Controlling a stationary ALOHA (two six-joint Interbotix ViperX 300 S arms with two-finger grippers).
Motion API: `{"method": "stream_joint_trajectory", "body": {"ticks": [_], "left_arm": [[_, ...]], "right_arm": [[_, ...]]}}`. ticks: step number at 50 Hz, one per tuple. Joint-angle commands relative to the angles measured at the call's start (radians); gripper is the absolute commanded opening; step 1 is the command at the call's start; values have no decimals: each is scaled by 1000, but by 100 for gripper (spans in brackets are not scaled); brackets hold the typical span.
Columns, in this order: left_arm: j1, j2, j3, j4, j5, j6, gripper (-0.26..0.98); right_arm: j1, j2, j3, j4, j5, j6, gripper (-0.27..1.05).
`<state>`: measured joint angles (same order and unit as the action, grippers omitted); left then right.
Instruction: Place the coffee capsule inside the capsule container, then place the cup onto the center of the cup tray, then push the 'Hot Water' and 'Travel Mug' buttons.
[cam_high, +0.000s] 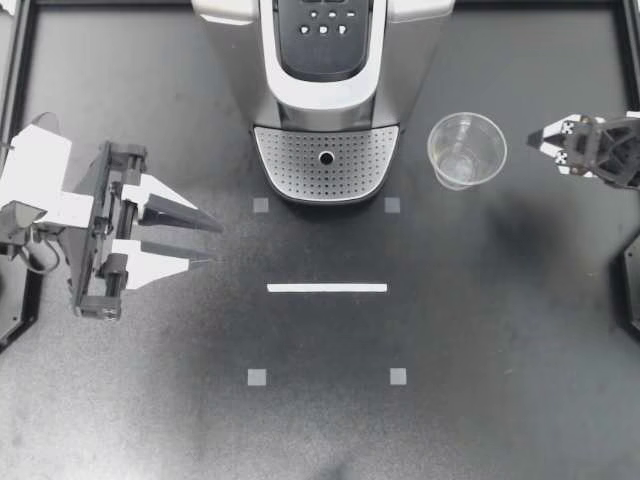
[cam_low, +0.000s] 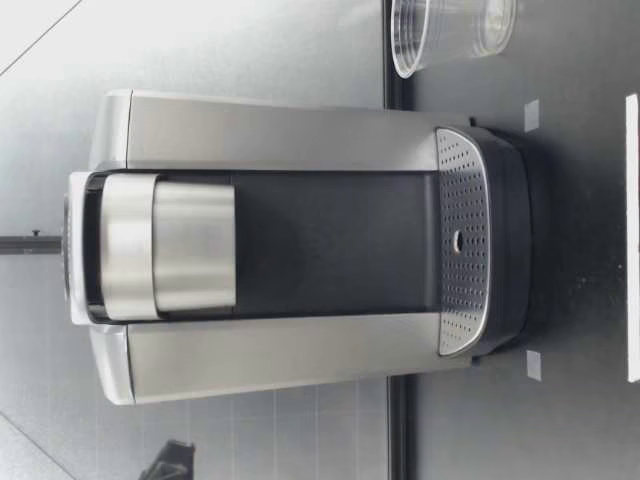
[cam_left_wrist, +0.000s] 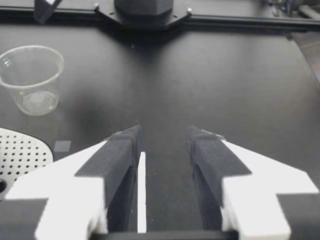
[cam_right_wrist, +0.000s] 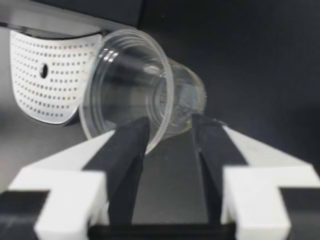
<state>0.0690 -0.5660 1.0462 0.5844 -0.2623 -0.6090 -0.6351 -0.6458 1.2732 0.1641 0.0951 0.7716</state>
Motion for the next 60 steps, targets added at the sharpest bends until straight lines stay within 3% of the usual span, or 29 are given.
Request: {"method": "stream_joint_trajectory", "body": {"ticks": [1,21,49,60], "left_arm": [[3,-6,-8,0,-8,2,37],[3,-6,0,0,-8,2,37],[2,-9,3,0,-8,2,37],[3,-11,3,-2,-9,2,37]], "right_arm": [[-6,21,-31,0,-12,9,47],[51,123,-84,-2,-32,12,47],[51,256,-124,-3,-31,9,46],[55,267,-147,-3,-9,9,34]]}}
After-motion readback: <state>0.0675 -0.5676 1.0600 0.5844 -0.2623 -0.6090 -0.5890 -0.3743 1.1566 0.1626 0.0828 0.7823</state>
